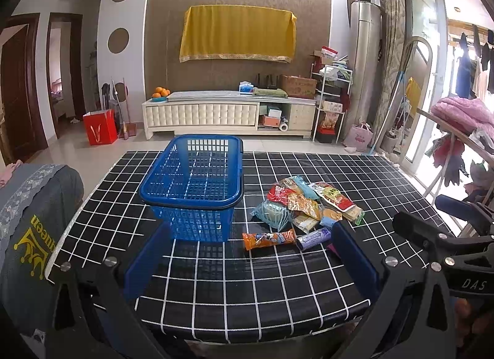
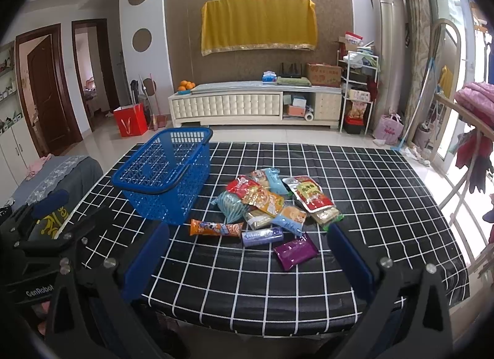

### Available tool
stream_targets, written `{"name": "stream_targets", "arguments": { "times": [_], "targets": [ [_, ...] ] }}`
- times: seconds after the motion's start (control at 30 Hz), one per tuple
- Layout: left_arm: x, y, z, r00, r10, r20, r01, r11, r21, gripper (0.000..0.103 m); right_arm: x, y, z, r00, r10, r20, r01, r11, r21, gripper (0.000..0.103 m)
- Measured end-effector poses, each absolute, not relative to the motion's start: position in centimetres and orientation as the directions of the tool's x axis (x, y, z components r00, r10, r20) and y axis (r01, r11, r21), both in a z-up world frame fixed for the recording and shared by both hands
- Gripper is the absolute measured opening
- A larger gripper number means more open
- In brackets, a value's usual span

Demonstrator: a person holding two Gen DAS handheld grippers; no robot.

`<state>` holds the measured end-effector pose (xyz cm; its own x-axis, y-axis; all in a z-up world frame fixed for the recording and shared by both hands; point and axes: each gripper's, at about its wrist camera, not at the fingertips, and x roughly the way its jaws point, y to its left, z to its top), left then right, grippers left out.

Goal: Organize snacks

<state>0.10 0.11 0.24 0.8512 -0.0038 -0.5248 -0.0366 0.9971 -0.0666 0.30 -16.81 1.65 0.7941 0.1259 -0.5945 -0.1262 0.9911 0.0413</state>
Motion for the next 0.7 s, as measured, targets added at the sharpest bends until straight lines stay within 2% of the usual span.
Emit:
{"name": "stream_targets", "arguments": {
  "times": [0.7],
  "targets": [
    [0.04, 0.12, 0.22, 0.849, 0.0, -0.529, -0.036, 0.998, -0.058, 0.103, 0.11, -16.72, 2.3, 0.793, 0.142, -0.593, -0.143, 0.989, 0.046, 0.103]
  ]
}}
